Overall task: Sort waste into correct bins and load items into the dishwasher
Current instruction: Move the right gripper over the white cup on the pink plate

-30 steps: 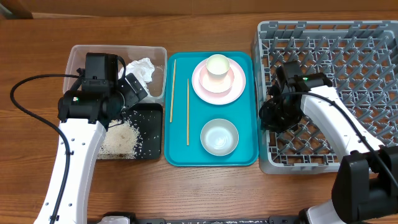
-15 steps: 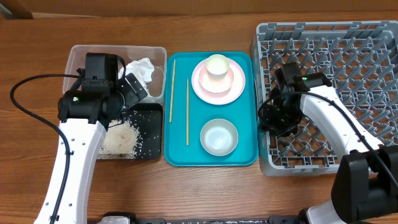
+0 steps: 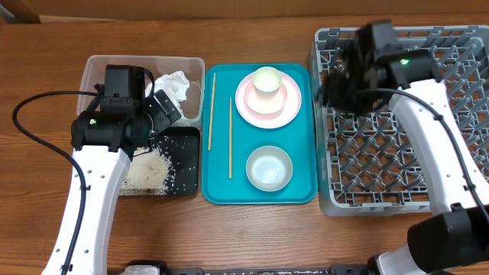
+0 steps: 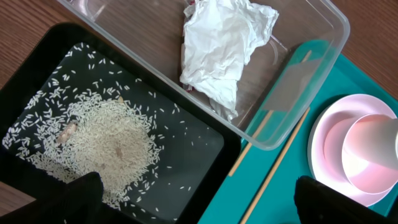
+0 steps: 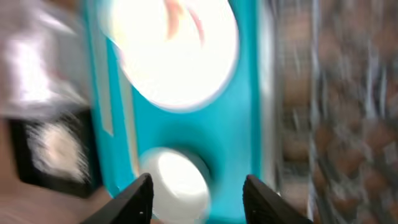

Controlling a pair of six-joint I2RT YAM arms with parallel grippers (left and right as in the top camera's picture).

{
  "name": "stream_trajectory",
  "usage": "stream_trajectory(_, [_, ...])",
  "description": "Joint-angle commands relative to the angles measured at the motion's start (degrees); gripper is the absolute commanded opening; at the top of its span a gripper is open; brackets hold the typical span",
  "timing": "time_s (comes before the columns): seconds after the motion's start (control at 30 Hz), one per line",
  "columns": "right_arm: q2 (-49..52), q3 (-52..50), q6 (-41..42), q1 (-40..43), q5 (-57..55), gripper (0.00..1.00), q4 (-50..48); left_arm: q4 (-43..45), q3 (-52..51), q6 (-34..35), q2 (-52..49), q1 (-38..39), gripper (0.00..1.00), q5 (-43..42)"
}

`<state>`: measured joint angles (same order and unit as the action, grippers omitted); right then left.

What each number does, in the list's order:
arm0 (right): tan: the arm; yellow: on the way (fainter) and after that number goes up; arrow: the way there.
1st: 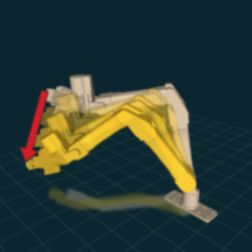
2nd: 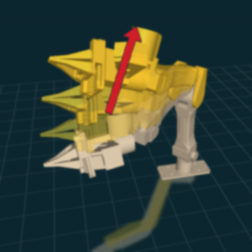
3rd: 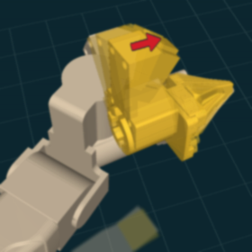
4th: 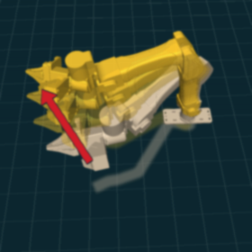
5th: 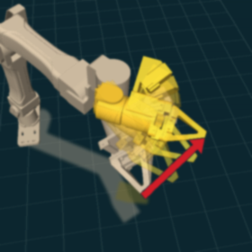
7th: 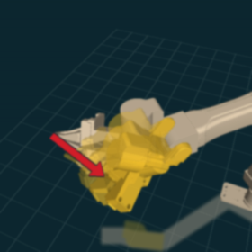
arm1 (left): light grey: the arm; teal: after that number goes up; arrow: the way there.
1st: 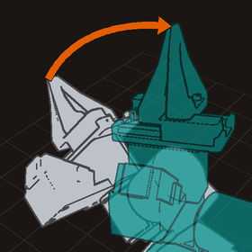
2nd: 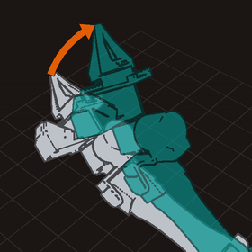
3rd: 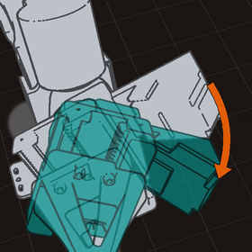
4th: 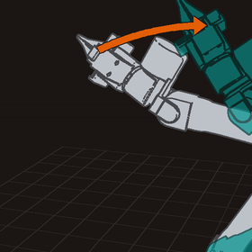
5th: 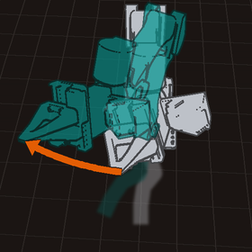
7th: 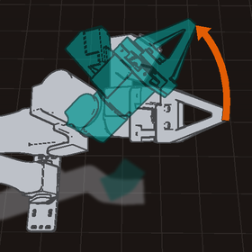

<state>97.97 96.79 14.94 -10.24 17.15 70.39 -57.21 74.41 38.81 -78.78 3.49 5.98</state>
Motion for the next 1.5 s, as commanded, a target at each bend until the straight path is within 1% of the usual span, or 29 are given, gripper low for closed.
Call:
stream_trajectory(0.0, [-0.5,3.0,-1.6,-1.6,5.3,0.48,-5.2,0.2,0.7,-0.9,0.3,-0.1,1.0,0.0])
stream_trajectory(0.07, [-0.1,2.6,-4.5,-3.4,7.7,0.48,-9.6,0.2,0.7,-0.9,0.3,-0.1,1.0,0.0])
stream_trajectory(0.2, [1.1,1.8,-6.6,-7.8,6.2,0.45,-15.5,0.2,0.7,-0.9,0.3,-0.1,1.0,0.0])
stream_trajectory(0.4, [4.6,1.8,-6.8,-14.5,-6.4,0.43,-20.1,0.2,0.7,-0.9,0.3,-0.1,1.0,0.0])
stream_trajectory(0.47, [5.9,1.8,-8.7,-15.9,-9.7,0.35,-21.4,0.2,0.7,-0.9,0.3,-0.1,1.0,0.0])
stream_trajectory(0.5, [6.5,1.8,-9.5,-16.3,-10.4,0.31,-22.1,0.2,0.7,-0.9,0.3,-0.1,1.0,0.0])
stream_trajectory(0.53, [7.2,1.8,-9.7,-16.7,-11.2,0.29,-22.9,0.2,0.7,-0.9,0.3,-0.1,1.0,0.0])
stream_trajectory(0.8, [11.8,1.8,-9.7,-16.9,-11.2,0.25,-27.2,0.2,0.7,-0.9,0.3,-0.1,1.0,0.0])
stream_trajectory(0.93, [14.2,1.8,-9.7,-17.0,-11.1,0.19,-28.0,0.2,0.7,-0.9,0.3,-0.1,1.0,0.0])
stream_trajectory(1.47, [21.3,1.8,-9.7,-17.1,-11.1,0.2,-32.2,0.2,0.7,-0.9,0.3,-0.1,1.0,0.0])
